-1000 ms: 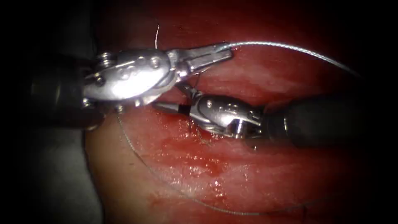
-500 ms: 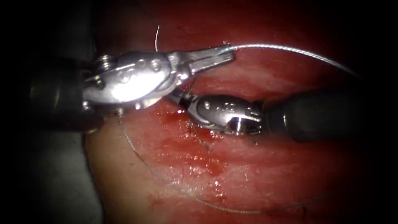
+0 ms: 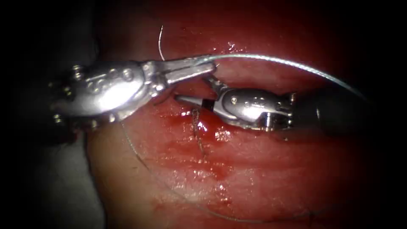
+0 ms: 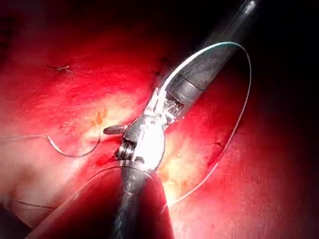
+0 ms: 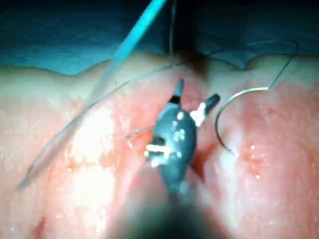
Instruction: Wound Closure
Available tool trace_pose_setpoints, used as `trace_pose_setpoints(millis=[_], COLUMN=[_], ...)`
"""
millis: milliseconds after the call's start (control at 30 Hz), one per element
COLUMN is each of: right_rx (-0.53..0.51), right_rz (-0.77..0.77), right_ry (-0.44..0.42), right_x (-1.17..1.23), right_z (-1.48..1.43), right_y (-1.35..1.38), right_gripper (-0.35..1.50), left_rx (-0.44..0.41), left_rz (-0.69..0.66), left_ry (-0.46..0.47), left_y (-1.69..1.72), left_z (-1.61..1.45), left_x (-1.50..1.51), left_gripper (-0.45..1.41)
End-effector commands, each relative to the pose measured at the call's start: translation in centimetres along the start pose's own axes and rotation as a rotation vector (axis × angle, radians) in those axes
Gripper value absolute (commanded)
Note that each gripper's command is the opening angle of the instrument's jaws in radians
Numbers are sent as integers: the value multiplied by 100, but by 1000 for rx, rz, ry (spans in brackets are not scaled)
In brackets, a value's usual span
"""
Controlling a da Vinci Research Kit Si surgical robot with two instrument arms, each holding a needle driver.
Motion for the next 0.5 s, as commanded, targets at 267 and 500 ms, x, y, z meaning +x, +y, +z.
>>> trace_pose_setpoints(millis=[267,500], right_rx=[50,60], right_rz=[0,-1], right_ry=[4,1], right_x=[-10,-13], right_z=[-62,-86], right_y=[-9,2], right_gripper=[143,136], left_rx=[-116,-210], left_rz=[18,-34], left_ry=[-50,-132], left_y=[67,112], left_z=[-65,-104], left_x=[-25,-34], left_gripper=[-37,113])
